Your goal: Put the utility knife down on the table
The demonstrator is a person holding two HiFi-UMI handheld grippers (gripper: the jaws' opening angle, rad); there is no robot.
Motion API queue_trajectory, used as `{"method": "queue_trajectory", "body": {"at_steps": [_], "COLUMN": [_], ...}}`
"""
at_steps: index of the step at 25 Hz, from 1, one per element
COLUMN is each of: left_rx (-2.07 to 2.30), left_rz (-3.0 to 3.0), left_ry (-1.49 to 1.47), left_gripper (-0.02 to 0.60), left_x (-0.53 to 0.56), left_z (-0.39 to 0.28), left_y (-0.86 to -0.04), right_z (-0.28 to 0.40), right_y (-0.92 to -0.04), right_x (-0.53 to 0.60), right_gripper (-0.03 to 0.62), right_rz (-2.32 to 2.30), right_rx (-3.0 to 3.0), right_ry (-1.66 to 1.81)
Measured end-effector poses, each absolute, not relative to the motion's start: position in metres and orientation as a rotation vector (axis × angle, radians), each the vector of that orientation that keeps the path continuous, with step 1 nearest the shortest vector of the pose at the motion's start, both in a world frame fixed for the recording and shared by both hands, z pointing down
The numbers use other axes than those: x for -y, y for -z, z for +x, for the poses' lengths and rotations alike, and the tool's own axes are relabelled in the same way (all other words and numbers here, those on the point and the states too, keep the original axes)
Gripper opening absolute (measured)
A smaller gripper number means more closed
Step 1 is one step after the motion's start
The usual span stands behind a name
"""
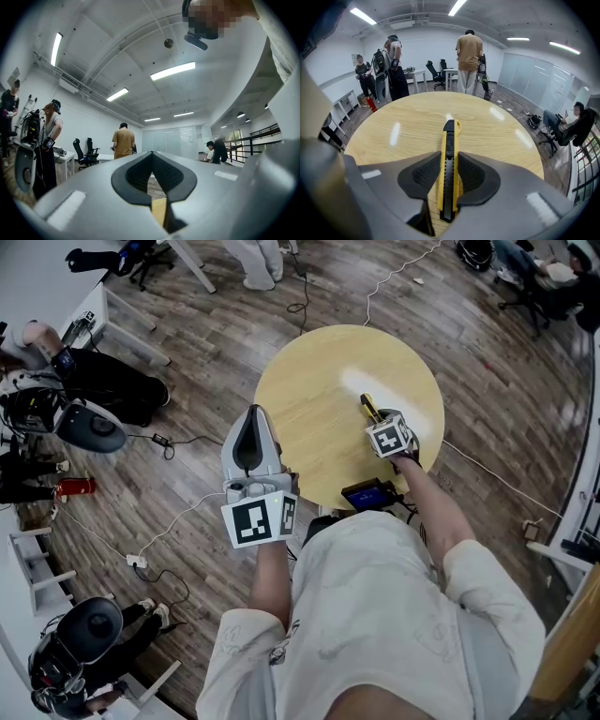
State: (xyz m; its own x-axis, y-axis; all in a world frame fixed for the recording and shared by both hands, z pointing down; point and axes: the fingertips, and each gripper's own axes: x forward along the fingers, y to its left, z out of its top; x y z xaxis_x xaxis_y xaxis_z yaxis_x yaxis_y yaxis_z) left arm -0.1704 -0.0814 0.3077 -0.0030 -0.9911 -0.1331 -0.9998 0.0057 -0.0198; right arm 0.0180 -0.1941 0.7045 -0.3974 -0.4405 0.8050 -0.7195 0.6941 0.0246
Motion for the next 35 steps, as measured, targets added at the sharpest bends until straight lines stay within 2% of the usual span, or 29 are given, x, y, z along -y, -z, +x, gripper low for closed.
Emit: {"method": "queue_trajectory", "body": {"at_steps": [35], "left_rx": [-2.156], "left_rz": [-2.135], "left_ry": [-0.114], "left_gripper": [0.02], "left_x": [0.081], "left_z": [-0.17], "left_y": [-0.307], "right_z": [0.018], "right_y": [-0.717], "right_x": [0.195], "right_gripper": [0.126], "right_rz": [0.845], "right_rx": [2.022], "right_ry": [-0.446]}}
